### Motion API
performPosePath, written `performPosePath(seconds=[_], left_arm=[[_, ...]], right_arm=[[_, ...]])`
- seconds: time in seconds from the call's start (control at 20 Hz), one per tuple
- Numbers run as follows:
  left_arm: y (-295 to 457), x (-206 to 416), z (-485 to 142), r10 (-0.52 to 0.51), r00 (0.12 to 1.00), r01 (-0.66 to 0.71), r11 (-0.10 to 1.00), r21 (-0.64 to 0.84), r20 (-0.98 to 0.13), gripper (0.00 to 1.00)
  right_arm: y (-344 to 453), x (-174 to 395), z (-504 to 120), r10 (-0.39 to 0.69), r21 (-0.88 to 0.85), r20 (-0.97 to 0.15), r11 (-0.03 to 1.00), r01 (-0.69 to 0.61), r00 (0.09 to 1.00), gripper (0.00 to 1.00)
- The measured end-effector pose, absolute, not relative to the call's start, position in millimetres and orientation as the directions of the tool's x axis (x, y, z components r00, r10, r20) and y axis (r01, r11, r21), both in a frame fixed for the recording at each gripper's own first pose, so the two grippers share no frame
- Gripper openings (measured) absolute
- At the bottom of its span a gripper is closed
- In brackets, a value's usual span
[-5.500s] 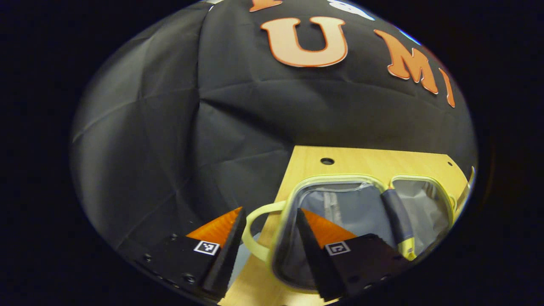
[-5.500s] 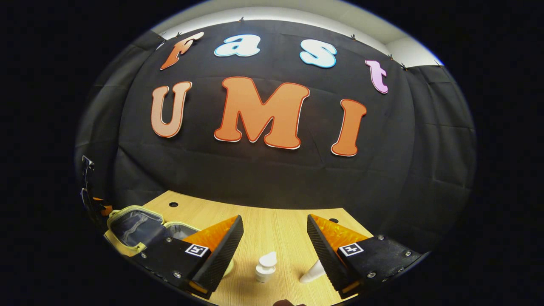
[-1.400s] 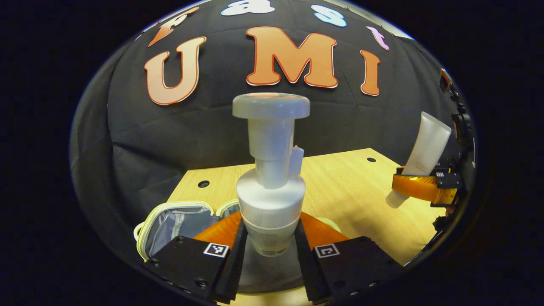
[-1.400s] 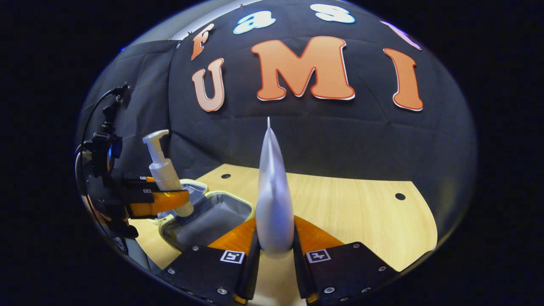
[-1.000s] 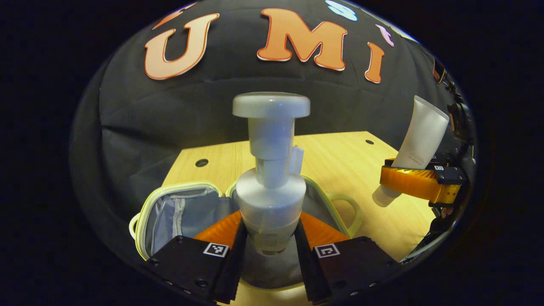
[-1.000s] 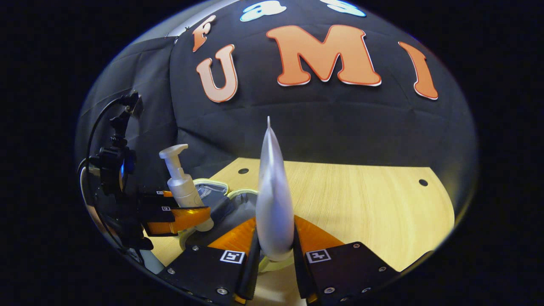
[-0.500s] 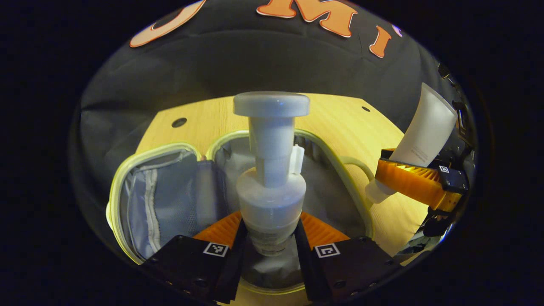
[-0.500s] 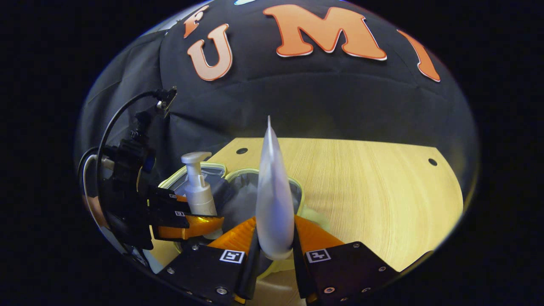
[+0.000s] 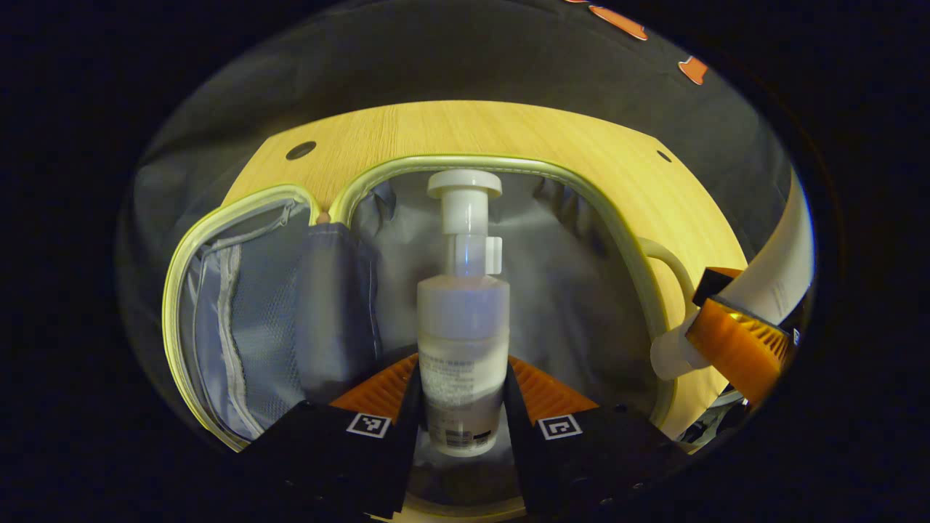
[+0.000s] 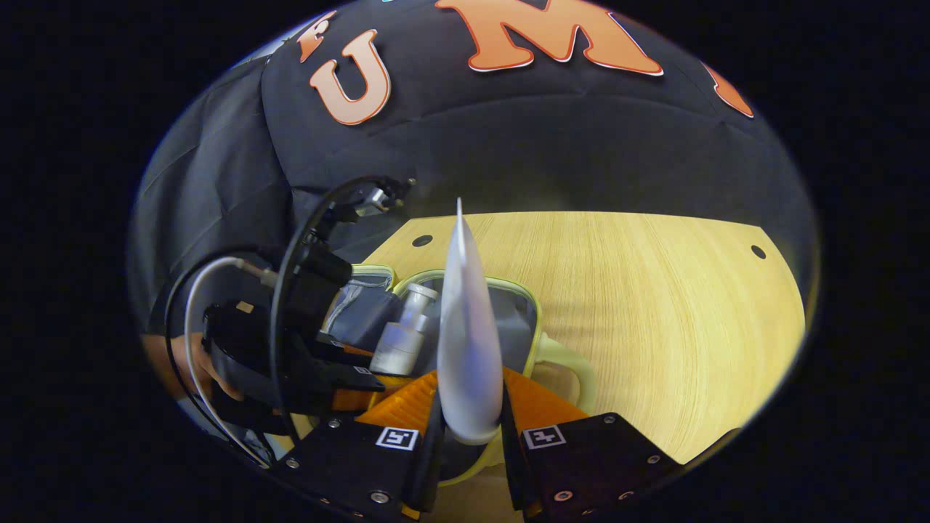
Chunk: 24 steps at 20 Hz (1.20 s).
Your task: First open the suitcase, pack the skin care products into it, and then close the suitcase.
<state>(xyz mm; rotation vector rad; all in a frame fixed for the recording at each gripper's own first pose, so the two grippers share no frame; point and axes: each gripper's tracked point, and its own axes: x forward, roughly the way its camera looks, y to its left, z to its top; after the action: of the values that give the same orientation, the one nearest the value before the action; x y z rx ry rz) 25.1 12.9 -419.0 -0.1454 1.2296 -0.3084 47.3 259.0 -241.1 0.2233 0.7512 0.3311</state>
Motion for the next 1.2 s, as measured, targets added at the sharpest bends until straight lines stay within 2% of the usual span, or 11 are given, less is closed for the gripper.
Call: performPosePath(seconds=[0.15, 0.25, 0.35, 0.55, 0.8, 0.85, 0.95, 1.2], left_arm=[[13.3, 25.6, -425.9, -0.289, 0.304, 0.115, 0.957, -0.266, -0.908, 0.61], [7.1, 26.4, -417.7, -0.33, 0.324, 0.121, 0.944, -0.308, -0.886, 0.63], [15.1, 21.9, -408.3, -0.328, 0.342, 0.103, 0.945, -0.312, -0.881, 0.71], [41.1, 19.4, -377.6, -0.295, 0.425, 0.032, 0.95, -0.312, -0.856, 0.72], [121.3, 20.8, -336.5, -0.157, 0.544, -0.054, 0.974, -0.221, -0.824, 0.72], [129.5, 21.5, -334.2, -0.162, 0.548, -0.066, 0.97, -0.236, -0.821, 0.72], [157.6, 19.1, -332.2, -0.124, 0.555, -0.121, 0.967, -0.227, -0.823, 0.73], [258.1, 3.3, -336.7, 0.04, 0.562, -0.298, 0.941, -0.158, -0.826, 0.73]], right_arm=[[265.9, 46.6, -245.5, 0.387, 0.338, -0.645, 0.918, -0.209, 0.659, 0.38], [271.3, 45.8, -250.4, 0.398, 0.347, -0.658, 0.914, -0.212, 0.639, 0.38], [276.3, 45.3, -259.5, 0.399, 0.341, -0.682, 0.915, -0.216, 0.613, 0.39], [283.0, 42.9, -273.2, 0.409, 0.367, -0.721, 0.91, -0.191, 0.559, 0.38], [299.3, 42.6, -300.0, 0.407, 0.391, -0.793, 0.911, -0.134, 0.454, 0.39], [303.5, 41.5, -307.2, 0.41, 0.399, -0.813, 0.909, -0.117, 0.413, 0.38], [304.4, 45.8, -313.0, 0.396, 0.4, -0.83, 0.913, -0.076, 0.393, 0.38], [308.6, 53.0, -332.8, 0.32, 0.346, -0.878, 0.938, 0.012, 0.356, 0.39]])
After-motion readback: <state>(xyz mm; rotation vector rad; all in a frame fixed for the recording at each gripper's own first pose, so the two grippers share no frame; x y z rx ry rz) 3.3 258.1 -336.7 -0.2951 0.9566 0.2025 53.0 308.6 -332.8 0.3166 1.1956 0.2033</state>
